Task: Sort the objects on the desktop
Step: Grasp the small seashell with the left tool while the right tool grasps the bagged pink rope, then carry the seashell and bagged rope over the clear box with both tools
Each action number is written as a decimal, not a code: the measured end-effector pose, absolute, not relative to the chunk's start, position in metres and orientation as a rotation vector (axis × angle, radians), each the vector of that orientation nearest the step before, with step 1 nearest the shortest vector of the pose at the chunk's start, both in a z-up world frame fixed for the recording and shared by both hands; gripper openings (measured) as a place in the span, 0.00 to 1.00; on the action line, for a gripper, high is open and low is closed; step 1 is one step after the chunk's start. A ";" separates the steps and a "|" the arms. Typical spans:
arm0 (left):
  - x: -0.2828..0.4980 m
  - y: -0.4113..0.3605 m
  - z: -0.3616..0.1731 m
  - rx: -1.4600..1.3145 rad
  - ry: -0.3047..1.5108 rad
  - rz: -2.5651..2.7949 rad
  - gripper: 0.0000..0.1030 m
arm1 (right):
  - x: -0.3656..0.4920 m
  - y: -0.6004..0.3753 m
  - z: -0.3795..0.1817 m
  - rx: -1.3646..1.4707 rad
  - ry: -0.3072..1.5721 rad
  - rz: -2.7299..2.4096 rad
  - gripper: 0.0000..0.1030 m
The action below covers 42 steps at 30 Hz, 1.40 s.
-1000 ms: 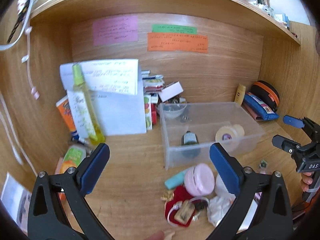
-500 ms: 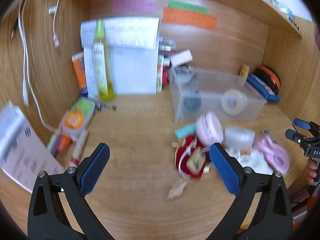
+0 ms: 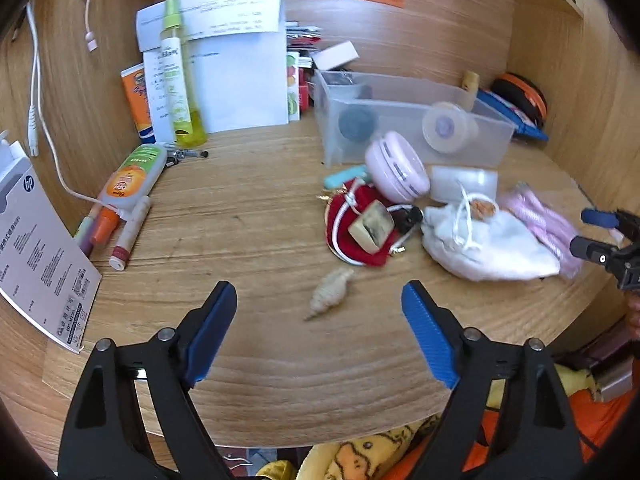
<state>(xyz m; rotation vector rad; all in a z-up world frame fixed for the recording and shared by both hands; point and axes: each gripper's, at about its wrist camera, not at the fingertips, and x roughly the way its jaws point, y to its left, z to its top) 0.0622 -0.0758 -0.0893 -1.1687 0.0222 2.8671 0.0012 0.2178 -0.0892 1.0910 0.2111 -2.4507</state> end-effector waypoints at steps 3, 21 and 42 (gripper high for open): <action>0.061 -0.072 -0.094 -1.200 0.039 2.843 0.75 | 0.000 0.211 -0.092 1.094 0.237 -2.433 0.99; 0.042 -0.077 -0.107 -1.222 0.025 2.799 0.23 | -0.016 0.166 -0.104 1.129 0.430 -2.297 0.82; 0.041 -0.092 -0.078 -1.094 -0.070 2.892 0.17 | -0.028 0.190 -0.086 1.103 0.230 -2.334 0.59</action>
